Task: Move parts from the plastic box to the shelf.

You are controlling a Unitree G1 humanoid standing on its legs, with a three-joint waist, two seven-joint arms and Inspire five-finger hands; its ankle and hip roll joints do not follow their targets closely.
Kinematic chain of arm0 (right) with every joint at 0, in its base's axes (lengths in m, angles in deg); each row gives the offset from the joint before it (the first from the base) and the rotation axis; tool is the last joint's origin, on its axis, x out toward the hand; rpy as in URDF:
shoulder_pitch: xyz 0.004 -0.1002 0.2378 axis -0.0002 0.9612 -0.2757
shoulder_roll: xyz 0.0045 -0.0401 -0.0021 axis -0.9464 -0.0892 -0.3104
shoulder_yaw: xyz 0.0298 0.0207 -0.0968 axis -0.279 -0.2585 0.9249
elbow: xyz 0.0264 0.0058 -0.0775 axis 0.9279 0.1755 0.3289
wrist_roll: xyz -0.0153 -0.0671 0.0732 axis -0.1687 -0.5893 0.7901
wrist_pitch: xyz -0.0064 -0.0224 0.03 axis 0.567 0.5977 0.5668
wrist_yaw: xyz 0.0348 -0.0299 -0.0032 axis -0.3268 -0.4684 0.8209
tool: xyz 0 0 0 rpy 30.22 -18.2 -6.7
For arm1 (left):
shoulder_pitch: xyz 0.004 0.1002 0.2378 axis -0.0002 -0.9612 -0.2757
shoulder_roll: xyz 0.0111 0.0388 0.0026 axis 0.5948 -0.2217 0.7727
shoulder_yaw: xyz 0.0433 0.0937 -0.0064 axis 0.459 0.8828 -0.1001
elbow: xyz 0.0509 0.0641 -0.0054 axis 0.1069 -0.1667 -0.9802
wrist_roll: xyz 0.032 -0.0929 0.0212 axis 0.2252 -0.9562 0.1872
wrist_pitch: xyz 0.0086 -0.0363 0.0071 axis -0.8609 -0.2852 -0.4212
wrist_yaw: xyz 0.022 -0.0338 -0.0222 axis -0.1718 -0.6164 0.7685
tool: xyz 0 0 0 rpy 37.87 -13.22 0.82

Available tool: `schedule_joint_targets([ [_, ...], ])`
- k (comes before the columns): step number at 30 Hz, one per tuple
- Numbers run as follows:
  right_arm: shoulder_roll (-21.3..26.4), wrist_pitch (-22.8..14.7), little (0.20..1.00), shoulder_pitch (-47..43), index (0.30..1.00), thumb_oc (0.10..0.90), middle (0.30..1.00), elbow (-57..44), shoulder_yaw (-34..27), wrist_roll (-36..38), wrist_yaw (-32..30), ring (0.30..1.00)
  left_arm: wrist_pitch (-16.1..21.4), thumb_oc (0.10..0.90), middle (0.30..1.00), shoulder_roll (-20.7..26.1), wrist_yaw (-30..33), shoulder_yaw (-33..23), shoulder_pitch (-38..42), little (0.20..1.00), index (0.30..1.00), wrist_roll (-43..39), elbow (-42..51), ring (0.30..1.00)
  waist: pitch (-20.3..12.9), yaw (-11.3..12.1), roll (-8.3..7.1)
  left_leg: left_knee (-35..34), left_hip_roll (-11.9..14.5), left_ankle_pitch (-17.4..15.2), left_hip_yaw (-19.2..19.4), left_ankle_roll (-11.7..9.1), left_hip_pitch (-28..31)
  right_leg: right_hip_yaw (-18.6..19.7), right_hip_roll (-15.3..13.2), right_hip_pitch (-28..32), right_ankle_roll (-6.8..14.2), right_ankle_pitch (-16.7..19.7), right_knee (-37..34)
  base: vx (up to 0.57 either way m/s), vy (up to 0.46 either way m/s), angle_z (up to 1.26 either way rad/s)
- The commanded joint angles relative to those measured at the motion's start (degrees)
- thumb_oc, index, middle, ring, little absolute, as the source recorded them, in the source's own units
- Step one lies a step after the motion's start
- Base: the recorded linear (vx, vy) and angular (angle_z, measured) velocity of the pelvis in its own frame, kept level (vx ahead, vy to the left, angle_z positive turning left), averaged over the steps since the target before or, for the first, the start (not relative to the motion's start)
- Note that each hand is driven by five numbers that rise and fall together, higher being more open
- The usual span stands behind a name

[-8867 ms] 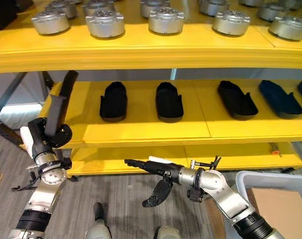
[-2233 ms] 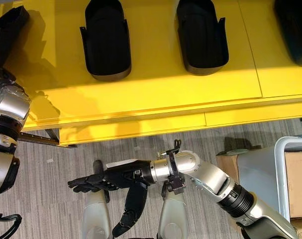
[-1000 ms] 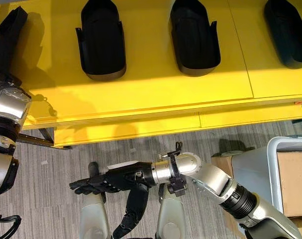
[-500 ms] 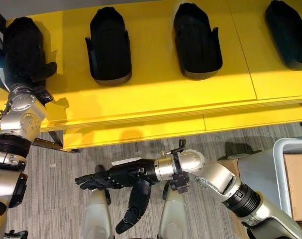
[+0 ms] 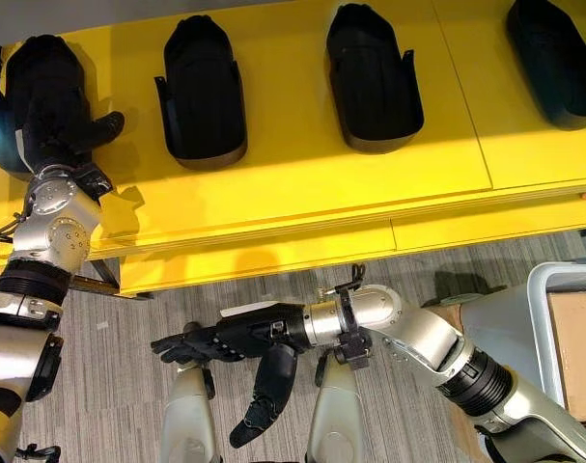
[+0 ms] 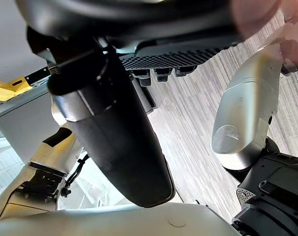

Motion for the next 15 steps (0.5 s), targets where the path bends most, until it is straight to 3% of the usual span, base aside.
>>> schedule_joint_targets([
  [1,-4.1,-6.0,1.0,-3.4,1.0,0.9,1.0,-4.2,-1.4,6.6,1.8,1.0,-0.5,0.9,1.0,2.4,10.2,-0.3,3.9,1.0,1.0,13.9,0.2,1.0,-1.2,-0.8,-3.68,2.7,2.7,-2.6,0.4,-1.4,2.0,-2.7,1.1,3.1,-2.9,5.5,-7.0,0.01,-0.059,-0.02],
  [6,-4.0,-7.8,1.0,-2.0,1.0,0.9,1.0,-3.9,-1.4,6.5,1.9,1.0,-3.5,0.9,1.0,6.6,12.1,0.0,7.3,1.0,1.0,15.2,1.5,1.0,-1.3,-0.2,-3.9,2.5,2.9,-2.7,0.2,-1.4,1.7,-3.3,1.2,3.3,-2.9,5.5,-7.3,0.01,-0.053,-0.04],
  [10,-3.7,-8.2,1.0,-1.3,1.0,0.9,1.0,-4.9,-1.7,6.5,1.6,1.0,-0.6,0.9,1.0,6.4,18.0,-1.1,7.1,1.0,1.0,15.3,3.3,1.0,-1.1,0.1,-4.43,2.6,3.0,-2.9,-0.1,-1.4,1.4,-3.6,1.4,3.4,-2.9,5.5,-7.7,-0.01,-0.053,0.04],
  [11,-3.8,-8.9,1.0,-0.7,1.0,0.9,1.0,-5.0,-1.7,6.0,1.7,1.0,2.6,0.9,1.0,6.7,18.8,-2.6,6.3,1.0,1.0,15.7,4.4,1.0,-1.1,0.3,-4.53,2.6,3.0,-2.8,-0.3,-1.4,1.2,-3.8,1.4,3.6,-3.0,5.3,-7.7,-0.02,-0.046,0.06],
  [15,-3.8,-8.6,1.0,0.3,1.0,0.9,1.0,-5.7,-2.5,6.0,2.0,1.0,3.3,0.9,1.0,6.8,21.7,-4.3,5.1,1.0,1.0,24.6,7.3,1.0,-1.0,0.8,-4.97,3.2,2.9,-3.2,-0.7,-1.3,0.8,-3.9,1.6,3.5,-3.2,4.6,-7.1,0.0,-0.038,0.02],
])
